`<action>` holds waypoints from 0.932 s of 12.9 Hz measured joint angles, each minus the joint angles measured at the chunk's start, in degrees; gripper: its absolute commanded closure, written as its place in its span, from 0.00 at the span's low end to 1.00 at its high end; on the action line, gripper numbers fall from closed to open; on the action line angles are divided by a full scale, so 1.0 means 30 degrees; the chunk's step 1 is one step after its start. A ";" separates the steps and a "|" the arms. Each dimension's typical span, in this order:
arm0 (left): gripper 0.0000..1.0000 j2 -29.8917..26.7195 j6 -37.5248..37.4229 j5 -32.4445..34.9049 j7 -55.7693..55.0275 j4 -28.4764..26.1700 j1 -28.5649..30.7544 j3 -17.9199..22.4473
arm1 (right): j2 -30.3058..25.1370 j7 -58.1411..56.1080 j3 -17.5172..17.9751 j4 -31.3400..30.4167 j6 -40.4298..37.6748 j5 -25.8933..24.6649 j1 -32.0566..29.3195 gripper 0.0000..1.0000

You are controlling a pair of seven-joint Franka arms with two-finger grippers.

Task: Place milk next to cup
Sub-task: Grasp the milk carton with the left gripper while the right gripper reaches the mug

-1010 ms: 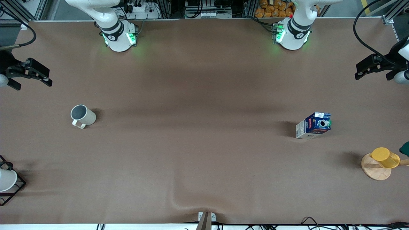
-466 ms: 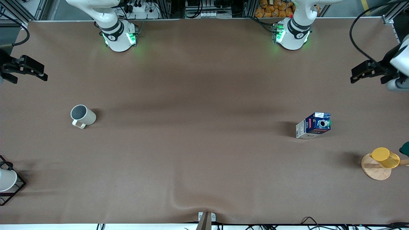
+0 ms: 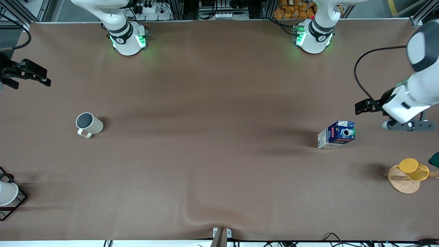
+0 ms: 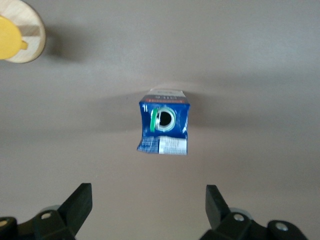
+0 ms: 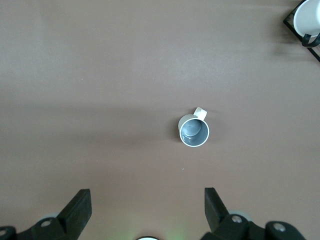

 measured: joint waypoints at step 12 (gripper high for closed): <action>0.00 0.2342 0.3311 0.0000 -0.0662 -0.1151 0.0011 -0.0017 | 0.0328 -0.0008 -0.0060 -0.8919 0.8120 0.0023 -0.1186 0.00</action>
